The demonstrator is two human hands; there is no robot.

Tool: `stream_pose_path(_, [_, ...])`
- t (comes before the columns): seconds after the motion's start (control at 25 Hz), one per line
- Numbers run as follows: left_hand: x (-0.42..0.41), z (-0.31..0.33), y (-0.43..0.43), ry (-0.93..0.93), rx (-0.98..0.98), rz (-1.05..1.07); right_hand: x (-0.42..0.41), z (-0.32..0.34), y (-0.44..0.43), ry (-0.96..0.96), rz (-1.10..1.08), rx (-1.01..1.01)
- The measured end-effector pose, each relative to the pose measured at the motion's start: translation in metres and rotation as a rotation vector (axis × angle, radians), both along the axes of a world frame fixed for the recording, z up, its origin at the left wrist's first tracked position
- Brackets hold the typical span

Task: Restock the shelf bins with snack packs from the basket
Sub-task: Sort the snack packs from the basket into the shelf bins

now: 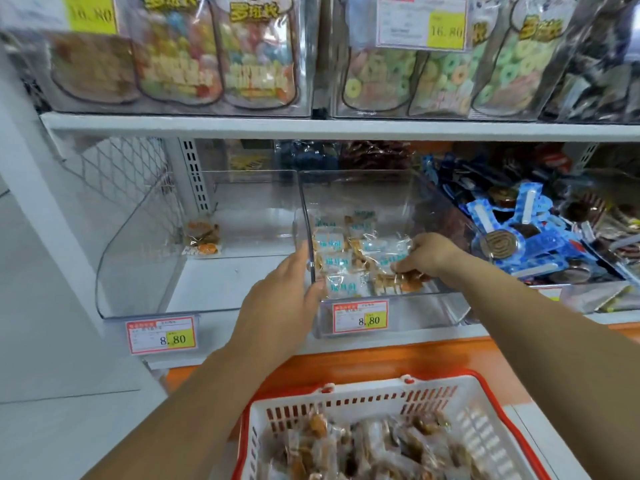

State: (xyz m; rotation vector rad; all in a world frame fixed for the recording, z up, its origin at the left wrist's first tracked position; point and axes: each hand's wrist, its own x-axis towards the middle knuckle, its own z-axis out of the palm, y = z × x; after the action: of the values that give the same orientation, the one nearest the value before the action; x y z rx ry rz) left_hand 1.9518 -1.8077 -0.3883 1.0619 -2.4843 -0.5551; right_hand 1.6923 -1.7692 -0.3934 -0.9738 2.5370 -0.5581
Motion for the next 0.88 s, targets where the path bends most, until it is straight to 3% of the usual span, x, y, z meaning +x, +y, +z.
stream_pose_path(0.16, [0.001,0.000,-0.001,-0.024,0.015,0.001,0.010,-0.011,-0.020,0.007,0.085,0.161])
stream_pose_path(0.36, [0.001,-0.006,-0.001,0.009,0.032,0.033,0.016,-0.004,-0.010,0.009,0.017,0.060])
stream_pose_path(0.4, [0.002,-0.009,0.000,0.056,0.003,0.052,0.020,0.001,-0.001,0.066,-0.004,-0.081])
stream_pose_path(0.52, [0.008,-0.017,0.018,0.292,-0.273,0.036,0.055,0.012,0.053,0.184,-0.062,-0.770])
stream_pose_path(0.6, [0.007,-0.030,0.036,0.367,-0.389,-0.092,0.076,-0.008,0.097,0.185,-0.076,-0.999])
stream_pose_path(0.68, [0.005,-0.055,0.060,0.273,-0.347,-0.283,0.083,-0.055,0.135,0.153,-0.144,-0.869])
stream_pose_path(0.8, [0.003,-0.109,0.097,-0.047,-0.121,-0.437,0.075,-0.149,0.183,-0.073,-0.179,-0.200])
stream_pose_path(0.88, [0.006,-0.145,0.116,-0.263,0.024,-0.425,0.079,-0.198,0.217,-0.167,-0.034,0.255])
